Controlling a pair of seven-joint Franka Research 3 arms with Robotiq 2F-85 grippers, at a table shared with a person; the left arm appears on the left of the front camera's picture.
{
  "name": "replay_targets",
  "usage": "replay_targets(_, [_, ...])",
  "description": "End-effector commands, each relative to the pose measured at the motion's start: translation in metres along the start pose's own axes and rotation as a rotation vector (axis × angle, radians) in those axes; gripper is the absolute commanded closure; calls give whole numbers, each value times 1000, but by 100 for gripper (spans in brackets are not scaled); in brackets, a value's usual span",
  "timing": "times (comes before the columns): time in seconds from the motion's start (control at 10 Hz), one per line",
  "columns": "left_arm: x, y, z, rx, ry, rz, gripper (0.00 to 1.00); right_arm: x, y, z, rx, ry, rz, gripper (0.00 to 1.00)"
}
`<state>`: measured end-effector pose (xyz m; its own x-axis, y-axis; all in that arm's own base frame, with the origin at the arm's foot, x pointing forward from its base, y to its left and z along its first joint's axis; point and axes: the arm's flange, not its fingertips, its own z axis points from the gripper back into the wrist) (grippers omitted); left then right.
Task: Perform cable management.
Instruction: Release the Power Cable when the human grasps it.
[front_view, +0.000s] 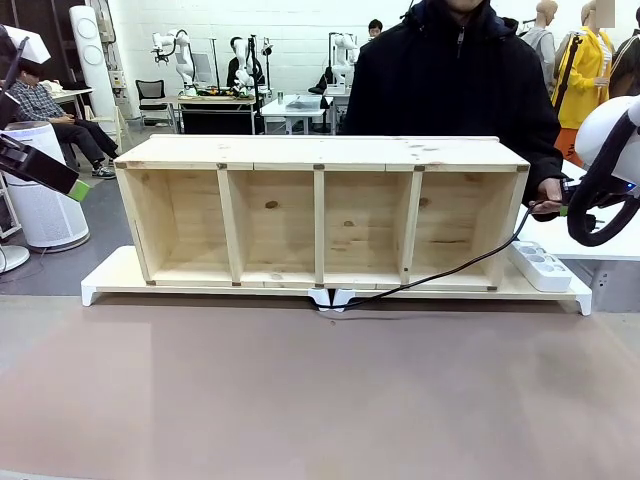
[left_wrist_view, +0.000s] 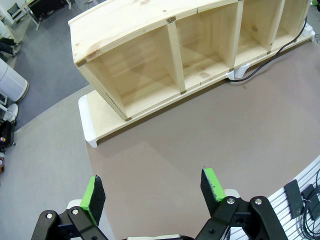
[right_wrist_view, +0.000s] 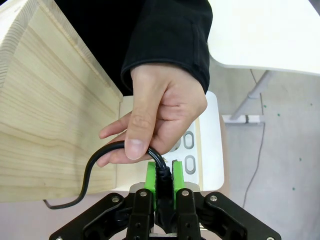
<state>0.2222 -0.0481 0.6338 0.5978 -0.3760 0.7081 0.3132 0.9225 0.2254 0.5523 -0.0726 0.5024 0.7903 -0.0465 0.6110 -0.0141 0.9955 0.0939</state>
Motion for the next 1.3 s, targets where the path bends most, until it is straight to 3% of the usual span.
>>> replay_targets(0.0, [2,0,-1,4,-9,0,0,0,-2,1,-2,-4,-4,84])
replay_targets(0.2, [2,0,-1,4,-9,0,0,0,-2,1,-2,-4,-4,84])
replay_targets(0.9, [2,0,-1,4,-9,0,0,0,-2,2,5,6,-17,15])
replay_targets(1.1, [2,0,-1,4,-9,0,0,-1,-1,1,9,10,-17,0])
replay_targets(1.2, [2,0,-1,4,-9,0,0,-1,-1,-1,10,19,-17,0])
